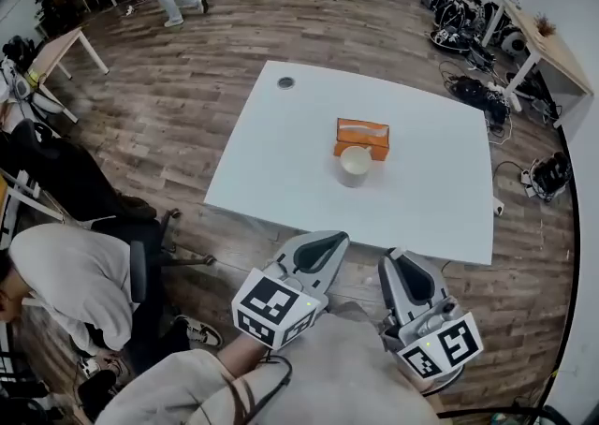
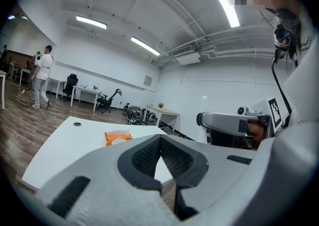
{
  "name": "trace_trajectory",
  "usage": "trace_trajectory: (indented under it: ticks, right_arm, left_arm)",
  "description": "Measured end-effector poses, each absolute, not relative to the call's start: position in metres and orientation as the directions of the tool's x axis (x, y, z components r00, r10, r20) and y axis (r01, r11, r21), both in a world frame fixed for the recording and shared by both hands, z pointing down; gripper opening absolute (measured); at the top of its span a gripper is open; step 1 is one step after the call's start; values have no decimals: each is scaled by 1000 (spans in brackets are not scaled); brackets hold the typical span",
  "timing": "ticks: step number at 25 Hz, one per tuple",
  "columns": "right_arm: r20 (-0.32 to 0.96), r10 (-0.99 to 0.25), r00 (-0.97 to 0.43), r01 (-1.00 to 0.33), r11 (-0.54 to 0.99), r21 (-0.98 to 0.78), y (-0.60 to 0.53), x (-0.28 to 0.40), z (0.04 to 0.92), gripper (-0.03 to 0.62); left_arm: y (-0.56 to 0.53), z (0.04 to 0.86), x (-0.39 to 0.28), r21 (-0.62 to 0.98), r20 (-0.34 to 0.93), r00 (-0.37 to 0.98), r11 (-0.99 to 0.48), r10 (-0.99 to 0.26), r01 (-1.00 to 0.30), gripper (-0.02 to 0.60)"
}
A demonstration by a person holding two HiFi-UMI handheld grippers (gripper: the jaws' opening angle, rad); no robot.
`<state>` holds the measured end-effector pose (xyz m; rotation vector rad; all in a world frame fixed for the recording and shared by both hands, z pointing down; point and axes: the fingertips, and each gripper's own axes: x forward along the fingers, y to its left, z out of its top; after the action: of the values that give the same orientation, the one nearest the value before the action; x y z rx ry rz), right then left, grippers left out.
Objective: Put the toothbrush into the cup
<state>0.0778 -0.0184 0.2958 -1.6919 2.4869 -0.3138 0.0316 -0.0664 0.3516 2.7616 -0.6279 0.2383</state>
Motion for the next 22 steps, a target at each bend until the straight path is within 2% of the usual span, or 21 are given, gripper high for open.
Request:
trace_trajectory:
  ticks: [12, 22]
  right_arm:
    - [1, -929, -369, -905, 359, -228, -55, 84, 301, 48]
    - [-58, -930, -363, -913, 367, -178, -147, 121, 310, 48]
  left_arm:
    - [-89, 368, 36, 288, 228, 887, -843, -401, -455, 8]
    - [-130, 388, 59, 315, 281, 867, -814, -412, -489, 8]
